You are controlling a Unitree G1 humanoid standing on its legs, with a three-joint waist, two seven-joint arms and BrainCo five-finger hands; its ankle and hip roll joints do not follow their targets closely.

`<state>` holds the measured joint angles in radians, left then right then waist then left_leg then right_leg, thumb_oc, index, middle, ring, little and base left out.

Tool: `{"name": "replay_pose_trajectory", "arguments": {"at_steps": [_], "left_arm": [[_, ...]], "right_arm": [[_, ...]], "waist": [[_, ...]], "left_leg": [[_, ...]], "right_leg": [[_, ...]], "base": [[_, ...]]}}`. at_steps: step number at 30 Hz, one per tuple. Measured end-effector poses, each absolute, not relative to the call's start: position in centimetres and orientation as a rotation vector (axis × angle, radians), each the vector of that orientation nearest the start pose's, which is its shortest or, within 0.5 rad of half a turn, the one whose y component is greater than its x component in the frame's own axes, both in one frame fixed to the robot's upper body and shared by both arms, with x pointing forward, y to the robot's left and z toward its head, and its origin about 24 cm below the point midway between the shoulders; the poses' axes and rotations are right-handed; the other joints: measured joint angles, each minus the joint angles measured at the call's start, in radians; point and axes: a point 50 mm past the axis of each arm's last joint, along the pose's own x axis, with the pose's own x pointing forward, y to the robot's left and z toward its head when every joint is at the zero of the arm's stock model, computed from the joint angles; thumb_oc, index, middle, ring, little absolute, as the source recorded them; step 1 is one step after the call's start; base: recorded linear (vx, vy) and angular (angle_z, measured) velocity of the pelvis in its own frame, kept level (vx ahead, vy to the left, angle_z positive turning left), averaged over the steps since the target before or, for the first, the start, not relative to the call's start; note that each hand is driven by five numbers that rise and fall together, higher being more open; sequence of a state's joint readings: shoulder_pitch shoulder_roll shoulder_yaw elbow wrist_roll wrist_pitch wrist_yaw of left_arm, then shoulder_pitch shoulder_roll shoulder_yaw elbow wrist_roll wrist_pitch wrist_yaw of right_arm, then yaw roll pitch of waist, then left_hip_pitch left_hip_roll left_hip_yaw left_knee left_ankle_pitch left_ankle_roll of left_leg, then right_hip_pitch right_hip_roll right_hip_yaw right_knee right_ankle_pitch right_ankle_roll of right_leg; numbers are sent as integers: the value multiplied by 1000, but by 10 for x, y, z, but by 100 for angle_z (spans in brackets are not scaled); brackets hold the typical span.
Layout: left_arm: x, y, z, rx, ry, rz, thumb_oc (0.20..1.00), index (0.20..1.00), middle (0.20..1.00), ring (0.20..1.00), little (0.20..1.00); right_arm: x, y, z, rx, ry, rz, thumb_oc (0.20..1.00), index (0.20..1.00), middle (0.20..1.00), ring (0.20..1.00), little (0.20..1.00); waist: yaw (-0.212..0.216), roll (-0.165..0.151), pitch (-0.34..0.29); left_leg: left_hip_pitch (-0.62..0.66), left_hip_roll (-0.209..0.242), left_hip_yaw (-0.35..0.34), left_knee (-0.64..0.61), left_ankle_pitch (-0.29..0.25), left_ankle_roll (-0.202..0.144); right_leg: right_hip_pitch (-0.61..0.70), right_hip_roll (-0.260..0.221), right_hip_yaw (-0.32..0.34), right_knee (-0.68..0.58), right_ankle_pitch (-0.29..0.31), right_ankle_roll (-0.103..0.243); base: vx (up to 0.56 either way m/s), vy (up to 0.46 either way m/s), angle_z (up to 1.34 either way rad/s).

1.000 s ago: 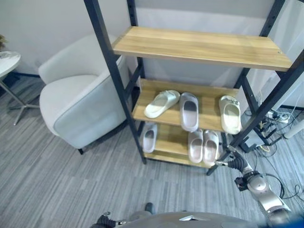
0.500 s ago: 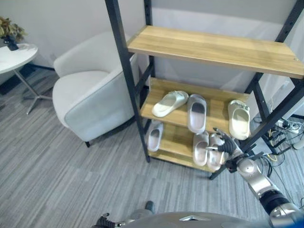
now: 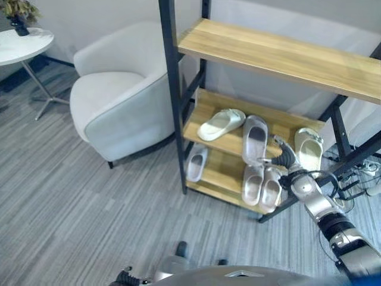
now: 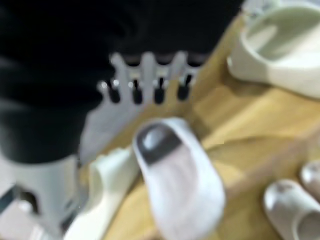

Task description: Arrange the slippers neatly on the shoe rack.

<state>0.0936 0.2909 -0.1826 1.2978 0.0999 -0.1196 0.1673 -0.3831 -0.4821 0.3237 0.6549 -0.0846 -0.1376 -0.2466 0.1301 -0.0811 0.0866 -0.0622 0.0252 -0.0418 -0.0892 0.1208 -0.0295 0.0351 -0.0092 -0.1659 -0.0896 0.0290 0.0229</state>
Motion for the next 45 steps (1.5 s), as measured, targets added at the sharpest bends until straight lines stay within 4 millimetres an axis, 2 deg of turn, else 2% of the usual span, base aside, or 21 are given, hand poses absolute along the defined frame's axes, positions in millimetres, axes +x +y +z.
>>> {"name": "replay_pose_trajectory", "arguments": {"at_steps": [9, 13, 14, 19, 22, 29, 36, 37, 38, 39, 40, 41, 45], "left_arm": [[67, 249, -160, 571, 1181, 28, 1000, 1000, 1000, 1000, 1000], [82, 248, -157, 561, 1126, 55, 1000, 1000, 1000, 1000, 1000], [87, 248, -156, 560, 1110, 58, 1000, 1000, 1000, 1000, 1000], [106, 243, -151, 551, 1026, 68, 1000, 1000, 1000, 1000, 1000], [114, 238, -149, 551, 987, 58, 1000, 1000, 1000, 1000, 1000], [114, 239, -149, 563, 982, 62, 1000, 1000, 1000, 1000, 1000], [114, 236, -149, 576, 978, 37, 1000, 1000, 1000, 1000, 1000], [114, 236, -149, 575, 976, 36, 1000, 1000, 1000, 1000, 1000], [113, 236, -149, 576, 976, 36, 1000, 1000, 1000, 1000, 1000], [113, 236, -149, 576, 977, 36, 1000, 1000, 1000, 1000, 1000], [113, 236, -149, 576, 976, 36, 1000, 1000, 1000, 1000, 1000], [114, 236, -149, 576, 974, 36, 1000, 1000, 1000, 1000, 1000], [116, 234, -149, 588, 966, 16, 1000, 1000, 1000, 1000, 1000]], "right_arm": [[345, -234, 55, -740, 55, -171, 1000, 1000, 1000, 1000, 1000], [363, -242, 87, -751, -15, -258, 1000, 1000, 1000, 1000, 1000], [368, -249, 102, -761, -48, -298, 1000, 1000, 1000, 1000, 1000], [373, -270, 129, -795, -88, -392, 1000, 1000, 1000, 1000, 1000], [373, -273, 129, -750, -78, -412, 1000, 1000, 1000, 1000, 1000], [379, -279, 142, -675, -69, -470, 1000, 1000, 1000, 1000, 1000], [378, -285, 137, -650, -35, -492, 1000, 1000, 1000, 1000, 1000], [377, -286, 135, -637, -29, -498, 881, 881, 881, 881, 881], [377, -287, 135, -629, -27, -501, 661, 661, 661, 661, 661], [377, -288, 135, -621, -26, -504, 558, 558, 558, 558, 558], [377, -288, 135, -616, -28, -504, 272, 272, 272, 272, 272], [377, -288, 136, -615, -36, -516, 200, 200, 200, 200, 200], [378, -295, 149, -622, -67, -560, 200, 200, 200, 200, 200]], "waist": [[29, 25, 87], [28, 36, 127], [29, 38, 147], [33, 44, 171], [47, 52, 179], [51, 66, 186], [77, 67, 187], [79, 67, 188], [79, 67, 188], [79, 67, 188], [78, 67, 187], [78, 67, 187], [75, 67, 187]], "left_leg": [[-108, -2, -23, 22, 20, -4], [-170, -3, -27, 43, 22, -4], [-171, -4, -27, 44, 23, -4], [-197, -9, -27, 46, 23, -4], [-202, -13, -28, 45, 23, -4], [-232, -19, -45, 43, 28, 2], [-238, -24, -50, 38, 29, 4], [-240, -25, -50, 36, 28, 3], [-241, -25, -50, 35, 28, 3], [-243, -26, -50, 35, 28, 3], [-250, -27, -50, 37, 28, 3], [-255, -27, -50, 37, 29, 4], [-263, -27, -51, 39, 29, 4]], "right_leg": [[-91, 2, -18, 2, 21, 1], [-150, 1, -24, 21, 24, 1], [-152, 0, -23, 23, 24, 1], [-179, -6, -23, 30, 22, 2], [-185, -9, -23, 28, 22, 3], [-205, -13, -39, 21, 22, 2], [-206, -15, -43, 9, 20, 5], [-206, -16, -44, 7, 19, 7], [-207, -16, -44, 5, 17, 9], [-207, -17, -45, 2, 18, 10], [-214, -17, -45, 2, 18, 10], [-218, -17, -45, 2, 19, 10], [-226, -17, -46, 2, 24, 6]], "base": [[-71, 7, 7], [-7, 4, 3], [0, 0, 0], [29, 5, 0], [25, 3, 1], [12, -3, 7], [18, 3, 3], [36, 0, 2], [0, 0, 0], [0, 0, 0], [0, 0, 0], [0, 0, 0], [0, 0, 0]]}}
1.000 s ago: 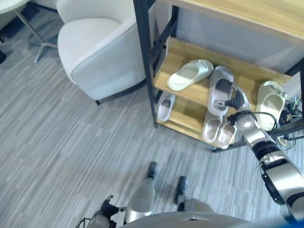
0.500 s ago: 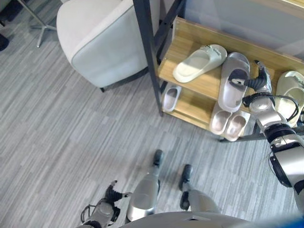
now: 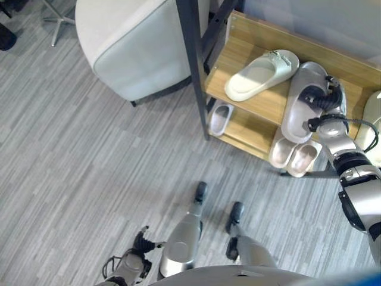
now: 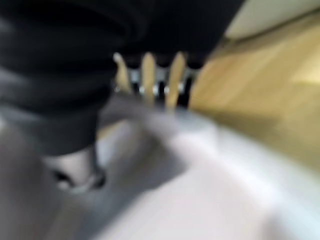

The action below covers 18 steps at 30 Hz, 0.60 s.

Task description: Arrange the slippers neatly on the shoe rack.

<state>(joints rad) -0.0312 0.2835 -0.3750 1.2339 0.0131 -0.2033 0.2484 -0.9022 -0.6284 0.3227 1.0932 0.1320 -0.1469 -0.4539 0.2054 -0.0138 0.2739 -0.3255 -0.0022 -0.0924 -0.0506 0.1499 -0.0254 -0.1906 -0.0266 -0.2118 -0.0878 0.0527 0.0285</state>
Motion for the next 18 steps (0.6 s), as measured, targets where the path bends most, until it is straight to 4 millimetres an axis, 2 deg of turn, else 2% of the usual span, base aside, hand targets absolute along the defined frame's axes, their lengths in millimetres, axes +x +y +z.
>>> {"name": "replay_pose_trajectory", "arguments": {"at_steps": [6, 9, 14, 15, 16, 18], "left_arm": [[124, 230, -147, 608, 924, 10, 1000, 1000, 1000, 1000, 1000], [131, 228, -144, 620, 891, 16, 1000, 1000, 1000, 1000, 1000], [140, 224, -140, 596, 849, 26, 1000, 1000, 1000, 1000, 1000], [149, 222, -137, 591, 827, 27, 1000, 1000, 1000, 1000, 1000], [154, 222, -136, 581, 833, 48, 1000, 1000, 1000, 1000, 1000], [165, 221, -131, 566, 791, 67, 1000, 1000, 1000, 1000, 1000]], "right_arm": [[378, -294, 151, -633, -80, -585, 200, 200, 200, 200, 200], [378, -286, 146, -613, -95, -593, 200, 200, 200, 200, 200], [363, -267, 123, -584, -158, -603, 200, 200, 200, 200, 200], [363, -265, 123, -578, -160, -604, 200, 200, 200, 200, 200], [352, -262, 114, -555, -179, -600, 200, 200, 200, 200, 200], [348, -254, 103, -559, -166, -590, 200, 200, 200, 200, 200]], "waist": [[1, 0, 0], [-1, 0, 0], [0, 0, 0], [-10, -2, 1], [-12, 3, 2], [-28, 2, 2]], "left_leg": [[1, 1, -1, 3, 0, 0], [3, 1, -1, 6, 0, 0], [10, -1, -1, 7, 0, 0], [12, -1, 0, 8, 0, 0], [14, -2, 0, 9, 1, 1], [27, -3, 1, 8, 0, 0]], "right_leg": [[3, 1, -3, 0, 0, 0], [7, 1, -3, 0, 0, 0], [15, 0, -4, 1, 1, 1], [16, -1, -3, 1, 1, 1], [18, -2, -4, 4, 1, 1], [28, -4, -1, 7, 0, 2]], "base": [[0, 0, 0], [0, 0, 0], [0, 0, 0], [0, 0, 0], [0, 0, 0], [-9, -3, -5]]}}
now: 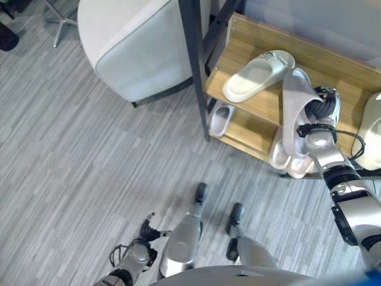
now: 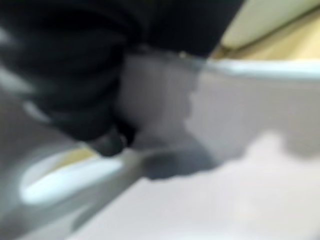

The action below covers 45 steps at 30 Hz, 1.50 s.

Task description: Arrange the slippers neatly on the shoe rack.

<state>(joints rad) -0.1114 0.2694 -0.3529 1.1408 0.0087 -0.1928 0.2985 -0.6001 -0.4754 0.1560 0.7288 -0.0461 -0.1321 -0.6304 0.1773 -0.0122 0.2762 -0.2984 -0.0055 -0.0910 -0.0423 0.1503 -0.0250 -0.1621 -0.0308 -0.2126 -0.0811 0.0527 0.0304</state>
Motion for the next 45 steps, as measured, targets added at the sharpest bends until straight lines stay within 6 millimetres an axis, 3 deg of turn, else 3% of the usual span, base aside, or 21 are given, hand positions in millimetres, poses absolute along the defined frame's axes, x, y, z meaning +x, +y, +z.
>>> {"name": "replay_pose_trajectory", "arguments": {"at_steps": [6, 14, 16, 22, 30, 38, 43, 45], "left_arm": [[199, 215, -113, 507, 678, 132, 1000, 1000, 1000, 1000, 1000], [207, 220, -105, 439, 644, 196, 1000, 1000, 1000, 1000, 1000], [206, 220, -106, 313, 657, 275, 1000, 1000, 1000, 1000, 1000], [208, 221, -105, 80, 649, 400, 1000, 1000, 1000, 1000, 1000], [225, 227, -85, -133, 502, 504, 1000, 1000, 1000, 1000, 1000], [242, 234, -61, -280, 358, 582, 1000, 1000, 1000, 1000, 1000], [251, 241, -50, -282, 304, 645, 1000, 1000, 1000, 1000, 1000], [258, 247, -42, -288, 264, 687, 1000, 1000, 1000, 1000, 1000]], "right_arm": [[310, -253, 68, -575, -147, -622, 200, 200, 200, 200, 200], [277, -247, 35, -575, -81, -530, 200, 200, 200, 200, 200], [273, -241, 25, -537, -44, -462, 200, 200, 200, 200, 200], [268, -223, 6, -485, 35, -351, 200, 200, 200, 200, 200], [283, -215, 23, -466, -42, -335, 200, 200, 200, 200, 200], [298, -214, 39, -489, -97, -366, 200, 200, 200, 200, 200], [319, -209, 56, -499, -141, -372, 200, 200, 200, 200, 200], [331, -207, 72, -489, -187, -398, 200, 200, 200, 200, 200]], "waist": [[-50, 0, 2], [-98, 10, 9], [-111, 17, 23], [-115, 23, 102], [-105, 23, 174], [-107, 35, 179], [-105, 29, 163], [-106, 25, 154]], "left_leg": [[13, 1, 23, 3, 0, 0], [41, 7, 52, 5, -6, -2], [37, 8, 53, 11, -7, -2], [-69, 6, 54, 117, -28, 10], [-256, -10, 53, 349, -103, 25], [-457, -13, 59, 489, -129, 26], [-575, -17, 60, 553, -143, 20], [-633, -24, 59, 560, -143, 20]], "right_leg": [[-1, -4, 18, 17, -2, 7], [6, -3, 53, 30, 2, 10], [-9, -4, 61, 57, -4, 10], [-159, -19, 65, 261, -76, 3], [-367, -53, 72, 543, -186, -25], [-572, -63, 92, 683, -205, -37], [-692, -69, 99, 747, -213, -37], [-754, -76, 100, 767, -213, -38]], "base": [[-20, -3, -10], [-72, 5, -13], [-131, 1, -10], [-98, 1, 0], [-39, 9, 4], [-23, 23, -3], [87, -16, -2], [17, -16, 6]]}}
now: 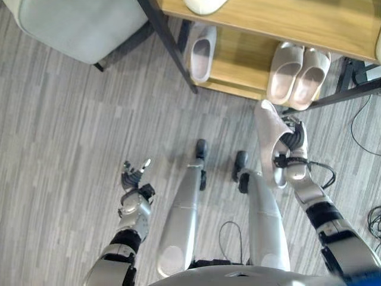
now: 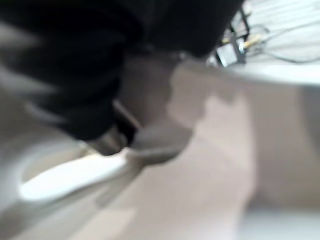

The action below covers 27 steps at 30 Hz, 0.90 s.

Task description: Arrange the slippers neatly on the shoe rack.

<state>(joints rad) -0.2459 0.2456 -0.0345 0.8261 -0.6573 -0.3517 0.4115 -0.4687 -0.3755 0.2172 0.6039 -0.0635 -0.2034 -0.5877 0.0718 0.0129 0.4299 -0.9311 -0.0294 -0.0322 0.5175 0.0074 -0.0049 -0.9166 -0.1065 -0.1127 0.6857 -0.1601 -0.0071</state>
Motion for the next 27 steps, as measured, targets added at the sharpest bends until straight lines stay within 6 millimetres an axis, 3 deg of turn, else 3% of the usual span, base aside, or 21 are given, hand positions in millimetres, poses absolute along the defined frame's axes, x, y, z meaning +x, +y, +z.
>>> {"name": "replay_pose_trajectory", "arguments": {"at_steps": [7, 13, 18, 27], "left_arm": [[261, 251, -40, -337, 259, 727, 1000, 1000, 1000, 1000, 1000], [265, 256, -35, -389, 237, 729, 1000, 1000, 1000, 1000, 1000], [286, 258, -14, -430, 165, 709, 1000, 1000, 1000, 1000, 1000], [291, 252, -13, -527, 159, 679, 1000, 1000, 1000, 1000, 1000]], "right_arm": [[351, -216, 87, -580, -184, -412, 200, 200, 200, 200, 200], [365, -232, 122, -600, -247, -460, 200, 200, 200, 200, 200], [380, -227, 140, -614, -241, -439, 200, 200, 200, 200, 200], [389, -240, 153, -570, -184, -507, 200, 200, 200, 200, 200]], "waist": [[5, -5, -78], [34, 4, -106], [54, 11, -121], [59, 18, -164]], "left_leg": [[-127, -22, -1, 54, -3, 5], [-203, -31, 7, 122, -32, 25], [-236, -43, 7, 135, -40, 28], [-275, -61, 6, 129, -45, 31]], "right_leg": [[-129, -26, 1, 76, -28, 0], [-199, -42, 4, 137, -56, -2], [-230, -55, 4, 158, -71, 0], [-268, -73, 2, 162, -83, 16]], "base": [[22, 10, 9], [52, 18, 4], [37, 15, 6], [65, 34, 5]]}}
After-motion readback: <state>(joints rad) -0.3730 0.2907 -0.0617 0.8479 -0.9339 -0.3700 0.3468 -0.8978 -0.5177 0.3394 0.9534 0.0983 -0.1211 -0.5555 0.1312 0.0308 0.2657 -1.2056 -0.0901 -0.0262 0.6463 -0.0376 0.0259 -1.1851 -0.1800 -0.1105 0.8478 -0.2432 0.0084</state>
